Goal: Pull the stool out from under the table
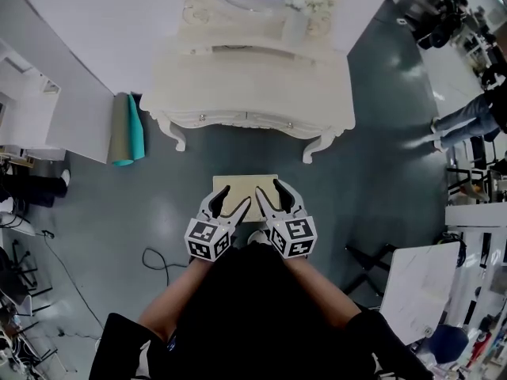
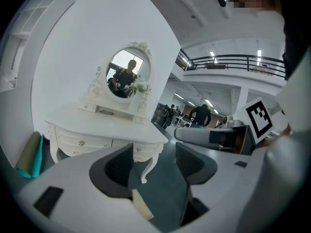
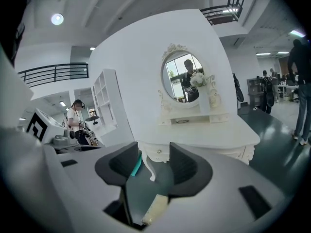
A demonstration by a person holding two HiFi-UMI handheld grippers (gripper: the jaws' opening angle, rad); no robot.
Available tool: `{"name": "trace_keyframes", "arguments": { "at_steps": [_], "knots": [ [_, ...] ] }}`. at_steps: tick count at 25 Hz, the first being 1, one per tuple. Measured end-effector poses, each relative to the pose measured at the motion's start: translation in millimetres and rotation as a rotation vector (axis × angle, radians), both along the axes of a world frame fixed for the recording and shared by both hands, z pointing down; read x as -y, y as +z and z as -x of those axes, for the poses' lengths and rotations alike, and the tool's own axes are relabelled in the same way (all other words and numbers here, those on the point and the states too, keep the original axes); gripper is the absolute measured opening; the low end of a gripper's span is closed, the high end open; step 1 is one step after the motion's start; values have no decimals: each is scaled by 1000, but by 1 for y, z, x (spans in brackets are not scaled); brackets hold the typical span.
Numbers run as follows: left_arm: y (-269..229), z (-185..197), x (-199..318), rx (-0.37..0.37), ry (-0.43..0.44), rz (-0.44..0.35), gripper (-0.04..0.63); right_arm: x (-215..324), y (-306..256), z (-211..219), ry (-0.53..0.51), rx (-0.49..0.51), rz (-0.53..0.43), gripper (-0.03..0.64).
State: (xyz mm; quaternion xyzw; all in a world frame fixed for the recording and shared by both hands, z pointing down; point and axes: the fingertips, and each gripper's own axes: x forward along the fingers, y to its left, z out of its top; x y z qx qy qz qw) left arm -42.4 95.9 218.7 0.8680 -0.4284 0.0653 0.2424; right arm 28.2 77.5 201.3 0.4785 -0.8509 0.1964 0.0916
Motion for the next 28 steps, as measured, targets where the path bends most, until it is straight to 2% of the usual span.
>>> {"name": "trace_keyframes", "arguments": {
  "at_steps": [3,6,9,12,16,21,28],
  "knots": [
    [-29,11,11,-16,-4,-46,243,6,-32,6,24,-8,-66,170],
    [-54,21,20,-33,0,-81,116,14,-54,15,27,-48,-143,79],
    [-74,24,25,-33,21,-149,30,18,-70,22,26,-9,-165,32],
    [-92,29,33,-3,18,-221,17,23,-86,32,21,18,-179,23],
    [-115,40,42,27,12,-295,14,31,-114,47,21,15,-244,18],
    [-129,51,50,18,-10,-328,14,38,-134,63,23,-35,-312,18],
    [-142,66,53,39,-23,-362,14,44,-136,81,42,-59,-330,18]
  ]
}}
